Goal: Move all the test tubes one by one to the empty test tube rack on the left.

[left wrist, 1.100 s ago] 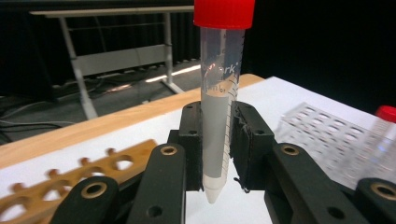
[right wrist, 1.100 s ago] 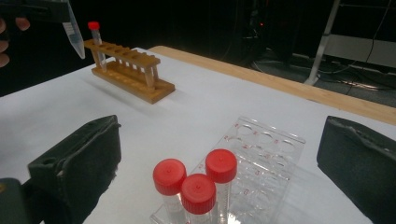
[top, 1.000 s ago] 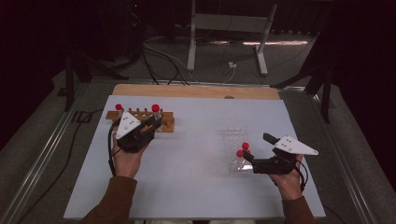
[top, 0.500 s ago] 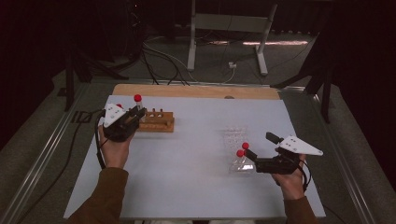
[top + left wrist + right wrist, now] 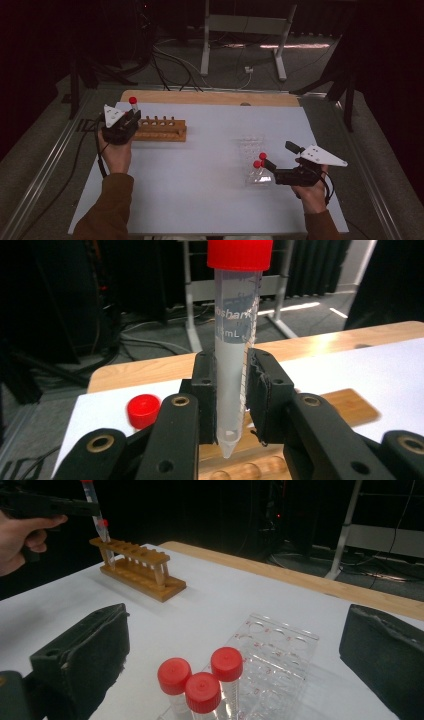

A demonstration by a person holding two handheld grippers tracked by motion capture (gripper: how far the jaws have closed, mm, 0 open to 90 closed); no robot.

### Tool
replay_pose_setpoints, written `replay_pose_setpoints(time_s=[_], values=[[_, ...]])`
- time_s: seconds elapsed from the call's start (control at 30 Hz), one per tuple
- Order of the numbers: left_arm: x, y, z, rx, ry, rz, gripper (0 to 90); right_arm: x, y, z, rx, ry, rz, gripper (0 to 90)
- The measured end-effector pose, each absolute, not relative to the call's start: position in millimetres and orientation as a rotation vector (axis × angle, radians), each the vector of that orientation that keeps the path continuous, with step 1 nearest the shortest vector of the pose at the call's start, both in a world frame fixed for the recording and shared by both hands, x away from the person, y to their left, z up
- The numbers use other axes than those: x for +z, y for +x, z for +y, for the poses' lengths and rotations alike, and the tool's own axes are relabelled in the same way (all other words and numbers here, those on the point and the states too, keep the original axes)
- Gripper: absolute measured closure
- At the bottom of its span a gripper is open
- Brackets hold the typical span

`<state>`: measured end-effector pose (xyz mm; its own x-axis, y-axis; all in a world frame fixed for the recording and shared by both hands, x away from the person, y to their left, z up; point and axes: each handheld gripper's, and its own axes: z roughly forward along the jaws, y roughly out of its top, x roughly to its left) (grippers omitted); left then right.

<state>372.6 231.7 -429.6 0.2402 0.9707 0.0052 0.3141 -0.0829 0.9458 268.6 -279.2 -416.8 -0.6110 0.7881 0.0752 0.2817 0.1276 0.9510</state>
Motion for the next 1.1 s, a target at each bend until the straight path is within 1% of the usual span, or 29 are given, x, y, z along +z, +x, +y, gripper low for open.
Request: replay_pose_setpoints(time_s=[0.17, 0.43, 0.8, 1.1], values=[[-435.3, 380.4, 230.3, 0.918, 1.580, 1.272, 75.8, -417.0, 268.8, -280.5, 1.498, 1.027, 1.959, 0.0], [-440.7, 387.2, 233.4, 0.931, 1.545, 1.327, 75.8, -417.0, 268.5, -281.6, 1.507, 1.025, 1.954, 0.0], [-453.8, 387.9, 238.4, 0.907, 1.576, 1.378, 75.5, -416.8, 267.9, -281.0, 1.508, 1.017, 1.959, 0.0], [-466.8, 392.4, 233.3, 0.883, 1.626, 1.413, 74.8, -416.4, 267.4, -281.0, 1.512, 1.013, 1.960, 0.0]])
